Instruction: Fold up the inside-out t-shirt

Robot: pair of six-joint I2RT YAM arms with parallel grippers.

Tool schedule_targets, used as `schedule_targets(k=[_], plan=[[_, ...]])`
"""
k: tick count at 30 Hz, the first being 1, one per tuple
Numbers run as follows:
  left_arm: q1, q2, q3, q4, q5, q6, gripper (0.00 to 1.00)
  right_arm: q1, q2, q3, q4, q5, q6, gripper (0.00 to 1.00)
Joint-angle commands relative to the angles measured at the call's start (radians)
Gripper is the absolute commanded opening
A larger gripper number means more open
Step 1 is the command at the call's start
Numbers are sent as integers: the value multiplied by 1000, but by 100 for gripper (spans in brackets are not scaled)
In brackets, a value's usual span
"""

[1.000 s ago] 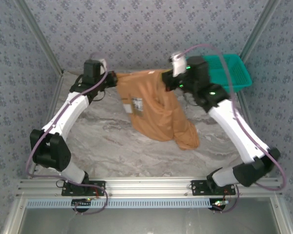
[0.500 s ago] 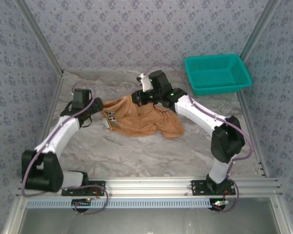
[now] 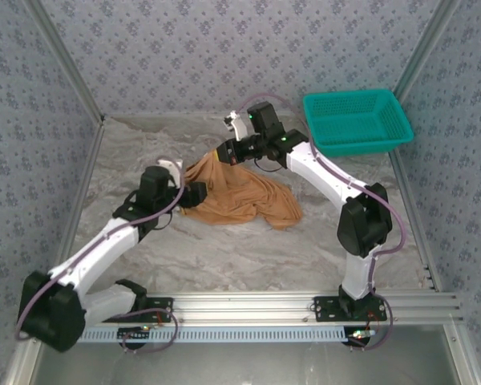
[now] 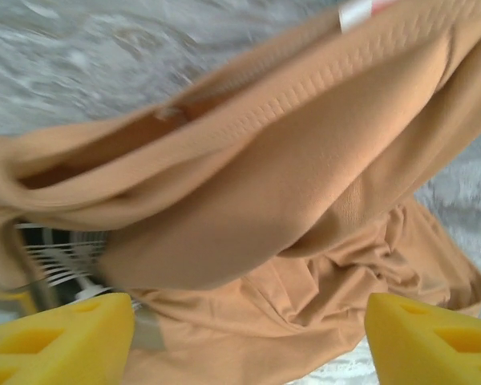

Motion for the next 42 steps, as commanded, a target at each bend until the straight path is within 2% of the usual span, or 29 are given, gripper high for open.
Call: schedule_targets(k=[1,4,6,11,13,15,17,19,20,22,23,26,29,31,34,38,40,41,42], plan=[[-19,91,78,86,82,77,70,-16,-6,34,-55,-65,-38,0],[-22,159,122,98,54,87,58,-23,-6,33,-58,-72,-40,0],[-18,186,142,105,48,92,46,-27,0,43,-69,-76,-48,0],[-7,212,157,142,124,70,1,-61,45,104,-78,-82,-34,0],[8,208,147,164,164,31,0,-66,75,150,-78,-83,-21,2],[33,196,132,185,205,-29,0,-75,101,194,-96,-35,6,15],[65,183,114,210,256,-118,0,-89,105,220,-139,88,10,34],[84,177,102,235,311,-177,0,-89,51,151,-163,287,-53,53],[88,177,97,244,330,-194,0,-86,15,87,-140,351,-88,56],[89,169,85,255,359,-220,0,-78,-85,-114,0,373,-126,58],[92,165,81,257,369,-226,0,-70,-139,-247,134,321,-107,59],[96,147,78,234,372,-223,0,-39,-184,-426,313,260,-97,59],[99,128,74,215,360,-219,0,7,-161,-489,399,254,-77,61],[99,118,80,199,357,-208,0,34,-121,-541,477,276,-5,65],[99,106,82,180,339,-199,0,46,-68,-563,578,259,61,72],[99,103,85,169,337,-194,0,68,-31,-580,676,265,118,75],[100,98,83,163,336,-190,0,70,-13,-568,683,285,118,69],[102,94,81,159,334,-187,0,66,-10,-561,671,313,111,60],[103,86,80,149,330,-185,0,52,-19,-550,634,349,96,42]])
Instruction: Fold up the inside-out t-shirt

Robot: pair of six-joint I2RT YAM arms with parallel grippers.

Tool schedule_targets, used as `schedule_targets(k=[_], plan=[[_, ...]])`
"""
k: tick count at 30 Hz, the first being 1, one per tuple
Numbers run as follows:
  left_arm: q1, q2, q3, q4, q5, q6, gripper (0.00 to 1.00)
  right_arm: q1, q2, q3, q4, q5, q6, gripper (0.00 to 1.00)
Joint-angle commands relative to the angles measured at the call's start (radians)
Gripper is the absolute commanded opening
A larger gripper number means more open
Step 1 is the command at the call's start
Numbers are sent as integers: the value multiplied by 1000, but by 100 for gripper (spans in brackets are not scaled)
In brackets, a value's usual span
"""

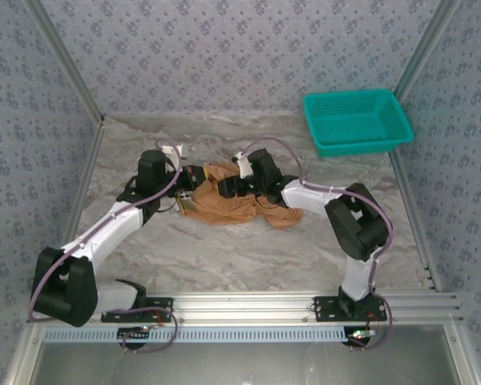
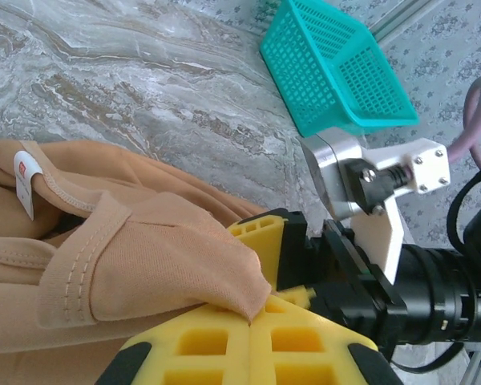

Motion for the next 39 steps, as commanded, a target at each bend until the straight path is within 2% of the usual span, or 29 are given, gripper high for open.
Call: schedule_targets(k=[1,3,6,10,15,19,23,24,27,31,35,39], plan=[[15,-48,3,-35,-9,13,0,-30,-19,31,-4,90,-2,29],[25,-79,-2,-69,-34,-1,0,-81,-89,8,-45,68,-44,10],[32,-114,4,-111,-24,-24,0,-158,-235,-17,-127,-116,-138,0],[28,-134,20,-120,53,-52,0,-233,-418,45,-412,-348,-266,0],[28,-161,46,-127,89,-56,0,-336,-536,126,-552,-578,-242,0],[25,-123,45,-167,34,-46,0,-339,-481,193,-605,-630,-234,0],[11,-28,55,-283,-124,7,0,-294,-325,228,-618,-593,-201,0],[9,-13,58,-299,-144,19,3,-281,-293,234,-612,-586,-185,0],[-29,-26,42,-278,-147,87,26,-222,-156,286,-656,-568,-199,0],[-163,-99,-5,-164,-137,203,56,-201,-109,287,-638,-579,-186,0],[-212,-61,-13,-112,-103,245,70,-201,-114,280,-628,-590,-174,0],[-230,-5,0,-103,-187,319,77,-208,-132,279,-637,-610,-174,0]])
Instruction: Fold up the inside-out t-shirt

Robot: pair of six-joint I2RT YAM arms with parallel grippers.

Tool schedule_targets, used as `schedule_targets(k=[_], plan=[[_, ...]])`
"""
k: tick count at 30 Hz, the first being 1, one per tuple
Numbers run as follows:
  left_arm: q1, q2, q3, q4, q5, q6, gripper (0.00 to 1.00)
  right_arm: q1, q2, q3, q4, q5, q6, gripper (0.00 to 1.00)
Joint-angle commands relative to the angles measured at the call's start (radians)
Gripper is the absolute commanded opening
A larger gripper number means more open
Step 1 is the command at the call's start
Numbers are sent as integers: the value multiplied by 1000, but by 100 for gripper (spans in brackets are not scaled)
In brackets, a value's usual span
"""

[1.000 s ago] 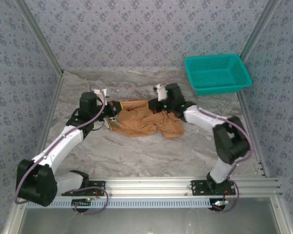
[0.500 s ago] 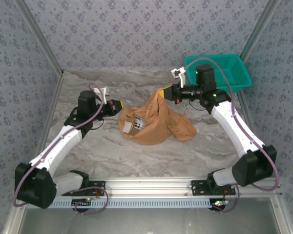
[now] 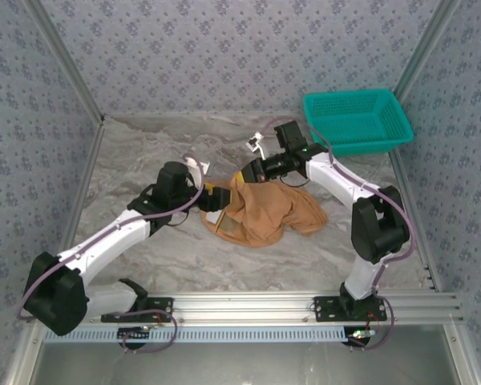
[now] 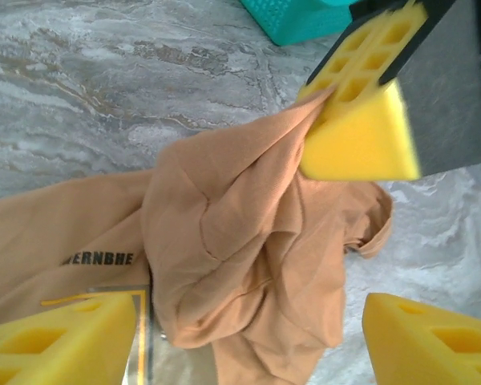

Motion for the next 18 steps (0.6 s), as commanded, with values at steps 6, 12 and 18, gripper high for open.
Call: schedule_targets(k=[6,12,18], plan=[[-7,170,39,96,57,192,82,-31,-69,16,-14,-50,13,0],[-6,321,98,286,192,99,46,-57,-79,33,-53,-56,-2,0],[-1,302,104,344,299,-91,0,-93,-173,-6,-156,634,32,41]])
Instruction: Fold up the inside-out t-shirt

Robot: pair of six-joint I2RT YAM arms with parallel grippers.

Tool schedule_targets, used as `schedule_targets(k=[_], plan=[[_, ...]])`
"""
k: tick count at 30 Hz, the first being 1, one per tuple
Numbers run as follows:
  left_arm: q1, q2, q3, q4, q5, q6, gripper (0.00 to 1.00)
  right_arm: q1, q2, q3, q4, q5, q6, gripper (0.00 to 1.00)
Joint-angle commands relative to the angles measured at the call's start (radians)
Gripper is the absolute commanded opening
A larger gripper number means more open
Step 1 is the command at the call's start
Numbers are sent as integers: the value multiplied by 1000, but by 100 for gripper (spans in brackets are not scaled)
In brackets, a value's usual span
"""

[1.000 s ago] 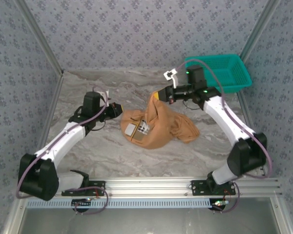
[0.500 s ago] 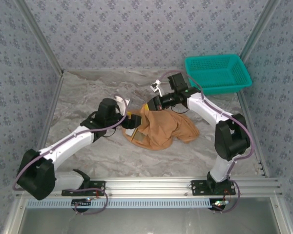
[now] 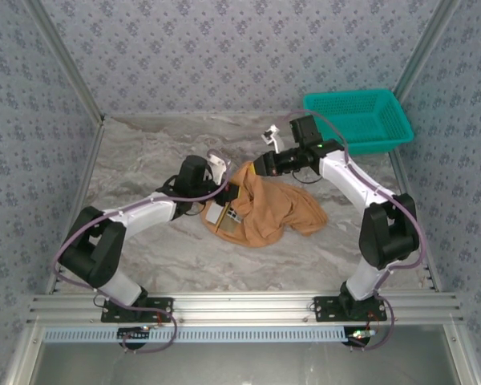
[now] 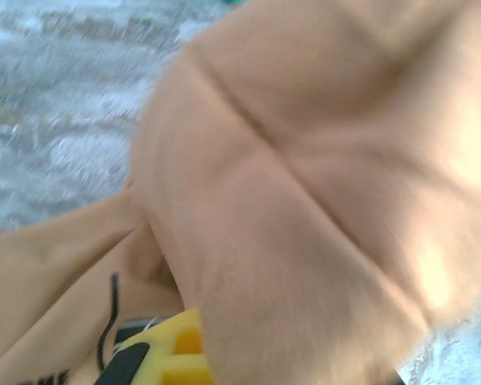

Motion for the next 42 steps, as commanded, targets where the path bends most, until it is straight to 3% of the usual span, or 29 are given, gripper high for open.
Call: schedule_targets(k=[1,3,7,11,15,17,21,23,28,34,37,39,42], plan=[[-2,-47,11,76,117,-146,0,17,-144,-69,-37,586,12,52],[-3,-64,-4,56,126,-182,0,51,-243,-211,91,606,4,59],[-4,-104,-42,39,128,-183,0,100,-381,-474,372,443,6,73],[-4,-131,-38,0,122,-144,0,156,-350,-553,465,448,15,81],[-4,-148,-26,-35,113,-116,0,152,-248,-533,532,364,19,79],[-4,-147,-22,-46,114,-107,0,155,-201,-511,574,331,15,69],[0,-157,-26,-83,78,-82,0,94,-193,-515,580,196,29,24],[15,-172,-43,-88,48,-88,0,34,-237,-570,673,52,80,2],[79,-177,-65,-144,-136,-176,2,-20,-334,-678,960,-256,259,0],[83,-141,-38,-186,-183,-161,7,9,-342,-697,1177,-335,470,0],[81,-145,-22,-215,-203,-154,15,14,-347,-680,1134,-316,450,0],[76,-174,-33,-222,-220,-145,32,19,-353,-666,1060,-287,394,0],[63,-261,-84,-207,-267,-141,47,28,-356,-653,997,-265,345,0]])
